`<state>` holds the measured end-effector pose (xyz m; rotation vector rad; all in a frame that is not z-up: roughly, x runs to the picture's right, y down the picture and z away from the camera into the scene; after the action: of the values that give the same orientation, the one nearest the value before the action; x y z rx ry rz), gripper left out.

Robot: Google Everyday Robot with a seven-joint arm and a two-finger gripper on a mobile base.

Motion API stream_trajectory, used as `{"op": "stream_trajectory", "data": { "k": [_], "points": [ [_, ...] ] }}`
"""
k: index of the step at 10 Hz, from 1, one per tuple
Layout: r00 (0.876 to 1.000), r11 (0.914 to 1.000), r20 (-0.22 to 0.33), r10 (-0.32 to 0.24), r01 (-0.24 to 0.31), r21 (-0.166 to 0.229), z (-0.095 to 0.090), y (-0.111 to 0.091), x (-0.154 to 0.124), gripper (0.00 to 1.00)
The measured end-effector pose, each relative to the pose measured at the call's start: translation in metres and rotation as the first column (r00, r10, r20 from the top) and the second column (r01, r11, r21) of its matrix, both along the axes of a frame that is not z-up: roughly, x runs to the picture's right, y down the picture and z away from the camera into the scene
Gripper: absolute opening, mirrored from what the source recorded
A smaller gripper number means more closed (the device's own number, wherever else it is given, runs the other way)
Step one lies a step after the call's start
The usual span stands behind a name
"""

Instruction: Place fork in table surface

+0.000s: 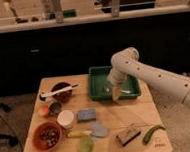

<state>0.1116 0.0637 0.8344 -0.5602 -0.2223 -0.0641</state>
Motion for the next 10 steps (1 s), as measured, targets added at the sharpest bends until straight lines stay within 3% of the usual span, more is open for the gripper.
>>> {"op": "stream_trajectory", "data": {
  "k": [10],
  "points": [
    [0.992,0.9933,-0.044,0.115,-0.114,0.019,0.029,-0.024,-0.001,0.8]
  ]
}}
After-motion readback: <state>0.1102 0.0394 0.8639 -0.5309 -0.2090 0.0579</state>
